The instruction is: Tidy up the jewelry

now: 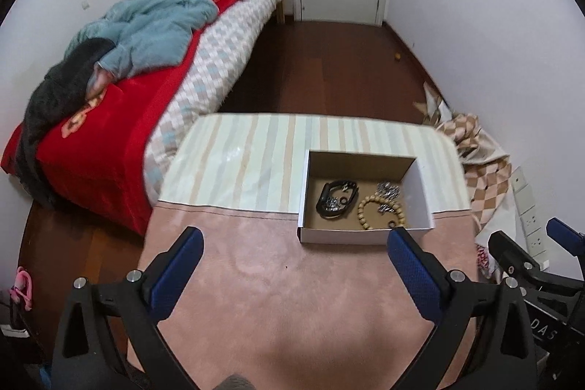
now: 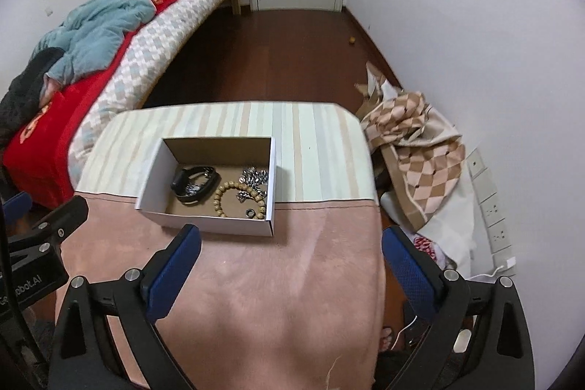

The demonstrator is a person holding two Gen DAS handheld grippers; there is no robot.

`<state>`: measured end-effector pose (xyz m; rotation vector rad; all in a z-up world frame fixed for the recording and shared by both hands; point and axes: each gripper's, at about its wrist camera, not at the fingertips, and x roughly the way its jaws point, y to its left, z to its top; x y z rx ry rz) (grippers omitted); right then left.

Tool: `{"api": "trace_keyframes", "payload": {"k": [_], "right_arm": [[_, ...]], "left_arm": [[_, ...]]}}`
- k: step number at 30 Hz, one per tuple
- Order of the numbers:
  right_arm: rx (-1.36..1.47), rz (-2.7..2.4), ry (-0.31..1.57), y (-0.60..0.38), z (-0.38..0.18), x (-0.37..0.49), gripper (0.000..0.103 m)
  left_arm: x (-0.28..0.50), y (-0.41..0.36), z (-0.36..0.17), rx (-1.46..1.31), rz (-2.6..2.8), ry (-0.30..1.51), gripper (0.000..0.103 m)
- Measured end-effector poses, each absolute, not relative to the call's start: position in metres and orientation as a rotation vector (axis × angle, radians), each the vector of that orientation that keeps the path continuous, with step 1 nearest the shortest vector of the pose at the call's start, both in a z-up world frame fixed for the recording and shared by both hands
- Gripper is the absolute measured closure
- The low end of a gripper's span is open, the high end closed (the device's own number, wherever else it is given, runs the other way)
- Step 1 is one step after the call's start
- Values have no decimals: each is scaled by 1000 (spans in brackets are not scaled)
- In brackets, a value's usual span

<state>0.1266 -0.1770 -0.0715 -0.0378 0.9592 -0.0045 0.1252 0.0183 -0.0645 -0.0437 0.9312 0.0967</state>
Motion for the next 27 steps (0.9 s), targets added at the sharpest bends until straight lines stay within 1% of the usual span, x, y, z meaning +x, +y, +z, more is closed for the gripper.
{"api": "trace_keyframes", "payload": {"k": [9, 14, 20, 27], "right_arm": [[-31, -4, 834, -182, 8, 60, 3], [-18, -3, 781, -185, 42, 23, 3], [-32, -18, 720, -185, 70, -12, 2], [-35, -15, 712, -188, 86, -27, 1]], "left_arm": [[65, 17, -2, -53, 100, 830, 0], [41, 15, 21, -54, 102, 804, 0], [20, 12, 38, -66, 91, 784, 0], [10, 8, 43, -78, 75, 791, 0]]}}
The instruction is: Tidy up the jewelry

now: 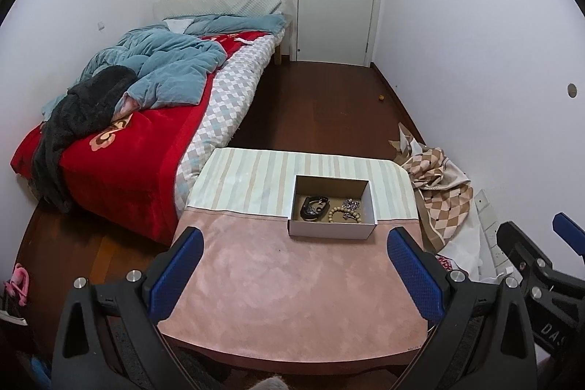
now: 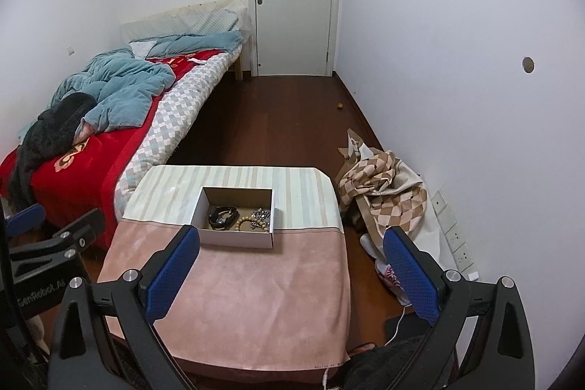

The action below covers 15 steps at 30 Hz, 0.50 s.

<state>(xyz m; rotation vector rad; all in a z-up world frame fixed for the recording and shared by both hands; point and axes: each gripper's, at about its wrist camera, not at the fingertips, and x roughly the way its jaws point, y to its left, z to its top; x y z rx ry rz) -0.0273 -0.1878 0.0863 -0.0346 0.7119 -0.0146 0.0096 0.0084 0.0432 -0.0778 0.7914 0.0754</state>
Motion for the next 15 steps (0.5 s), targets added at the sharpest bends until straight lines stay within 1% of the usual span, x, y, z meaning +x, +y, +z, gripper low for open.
{"api": "trace_keyframes", "payload": {"k": [7, 15], "right_arm": [[-31, -13, 729, -190, 86, -18, 1], [-38, -21, 765, -189, 78, 29, 1]], "left_arm": [[15, 7, 44, -75, 93, 795, 0], [58, 7, 38, -61, 93, 832, 0]]}}
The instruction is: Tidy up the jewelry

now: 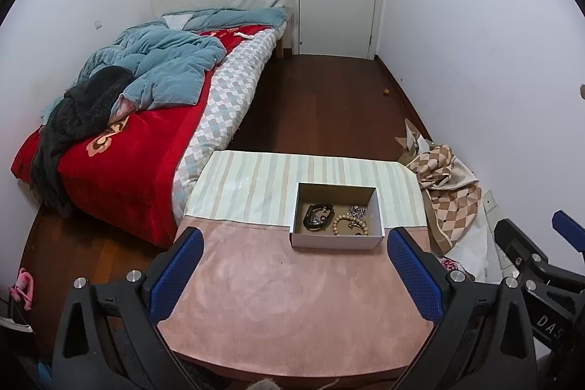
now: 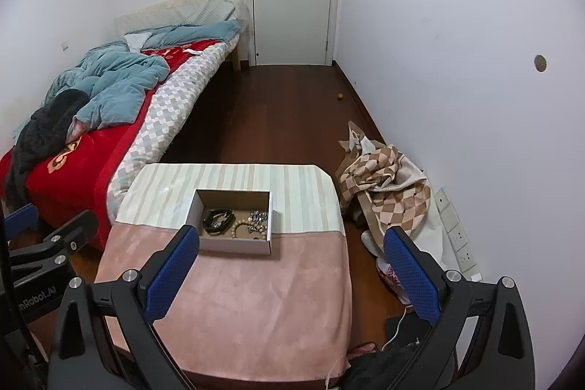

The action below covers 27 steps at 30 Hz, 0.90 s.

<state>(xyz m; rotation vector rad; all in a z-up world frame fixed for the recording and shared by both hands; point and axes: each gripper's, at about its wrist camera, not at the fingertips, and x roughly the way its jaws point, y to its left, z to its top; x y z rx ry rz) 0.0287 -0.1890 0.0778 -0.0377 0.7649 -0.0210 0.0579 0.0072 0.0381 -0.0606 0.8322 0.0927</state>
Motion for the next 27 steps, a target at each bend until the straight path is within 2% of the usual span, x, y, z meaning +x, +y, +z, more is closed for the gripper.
{"api": "trace_keyframes", "payload": {"k": [14, 27], "right_arm": [[-65, -20, 861, -183, 59, 113, 0], [-68, -14, 932, -177, 41, 138, 0]], "left_arm": [[123, 12, 16, -44, 110, 950, 0], [138, 13, 4, -47, 118, 998, 0]]}}
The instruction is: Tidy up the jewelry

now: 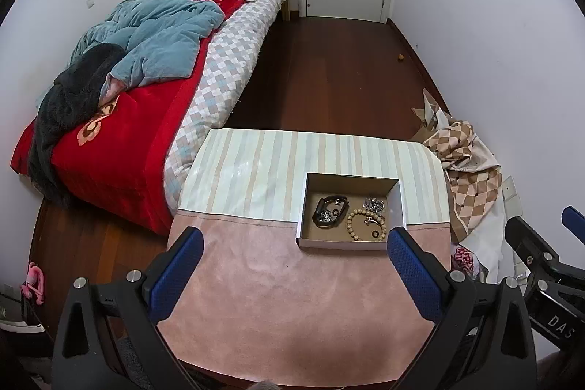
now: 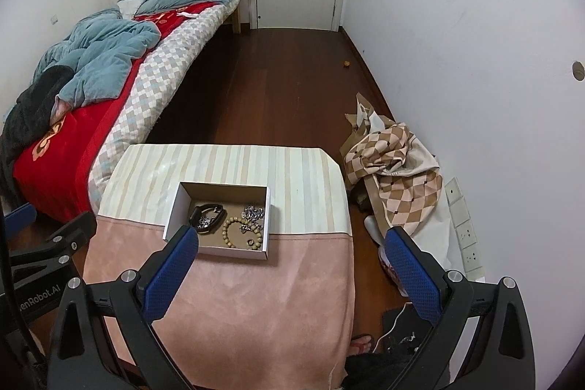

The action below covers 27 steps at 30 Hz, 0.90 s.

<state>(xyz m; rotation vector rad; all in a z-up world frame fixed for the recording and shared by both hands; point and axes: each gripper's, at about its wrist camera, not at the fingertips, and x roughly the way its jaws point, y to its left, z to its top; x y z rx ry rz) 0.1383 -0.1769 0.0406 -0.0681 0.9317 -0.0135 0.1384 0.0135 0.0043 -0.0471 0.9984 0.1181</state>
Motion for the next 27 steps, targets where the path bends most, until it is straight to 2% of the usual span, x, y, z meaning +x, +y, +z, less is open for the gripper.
{"api": "trace_keyframes", "payload": {"k": [27], "right_arm": [[-67, -9, 940, -177, 39, 137, 0]], "left_arm": [[130, 18, 4, -31, 142, 987, 0]]}}
